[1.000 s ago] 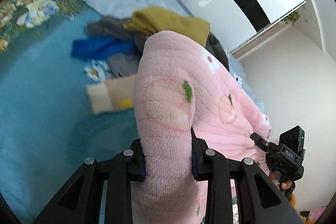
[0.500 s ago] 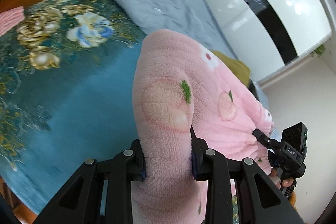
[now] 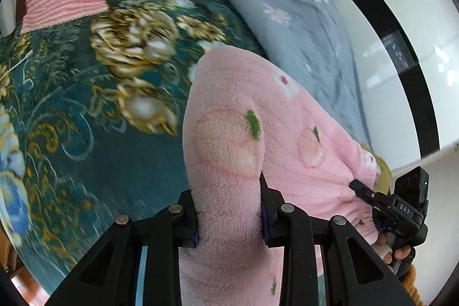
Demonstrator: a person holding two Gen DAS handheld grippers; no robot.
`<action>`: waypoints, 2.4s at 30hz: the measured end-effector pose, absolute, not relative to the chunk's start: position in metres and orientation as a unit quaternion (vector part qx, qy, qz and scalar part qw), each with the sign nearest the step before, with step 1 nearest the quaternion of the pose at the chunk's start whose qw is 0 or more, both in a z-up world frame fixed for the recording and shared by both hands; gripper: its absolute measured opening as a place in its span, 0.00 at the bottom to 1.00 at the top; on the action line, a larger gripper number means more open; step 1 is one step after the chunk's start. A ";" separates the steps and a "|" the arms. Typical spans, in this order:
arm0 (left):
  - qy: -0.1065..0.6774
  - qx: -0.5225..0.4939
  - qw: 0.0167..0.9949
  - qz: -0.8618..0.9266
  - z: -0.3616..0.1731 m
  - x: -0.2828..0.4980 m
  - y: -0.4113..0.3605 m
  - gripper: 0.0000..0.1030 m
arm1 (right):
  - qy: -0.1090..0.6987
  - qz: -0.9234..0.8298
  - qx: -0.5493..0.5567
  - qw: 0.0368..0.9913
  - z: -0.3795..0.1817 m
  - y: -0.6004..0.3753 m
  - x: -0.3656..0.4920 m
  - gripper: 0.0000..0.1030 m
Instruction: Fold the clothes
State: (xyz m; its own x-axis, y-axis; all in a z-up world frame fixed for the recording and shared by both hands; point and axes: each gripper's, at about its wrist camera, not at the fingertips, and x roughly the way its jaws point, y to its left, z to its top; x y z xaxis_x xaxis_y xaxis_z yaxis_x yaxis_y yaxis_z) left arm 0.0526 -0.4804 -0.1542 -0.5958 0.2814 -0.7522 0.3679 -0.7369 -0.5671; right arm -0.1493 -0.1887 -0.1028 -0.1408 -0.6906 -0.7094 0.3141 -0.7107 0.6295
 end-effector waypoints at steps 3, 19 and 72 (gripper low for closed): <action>0.367 0.443 0.049 -0.816 -0.163 0.040 -0.510 0.30 | -0.151 -0.732 0.566 0.349 -0.112 -0.231 -0.172 0.39; 0.346 0.449 0.107 -0.817 -0.206 -0.003 -0.627 0.31 | -0.102 -0.707 0.592 0.374 -0.167 -0.402 -0.242 0.39; 0.291 0.450 0.057 -0.843 -0.204 -0.012 -0.625 0.46 | -0.017 -0.747 0.538 0.391 -0.163 -0.459 -0.219 0.50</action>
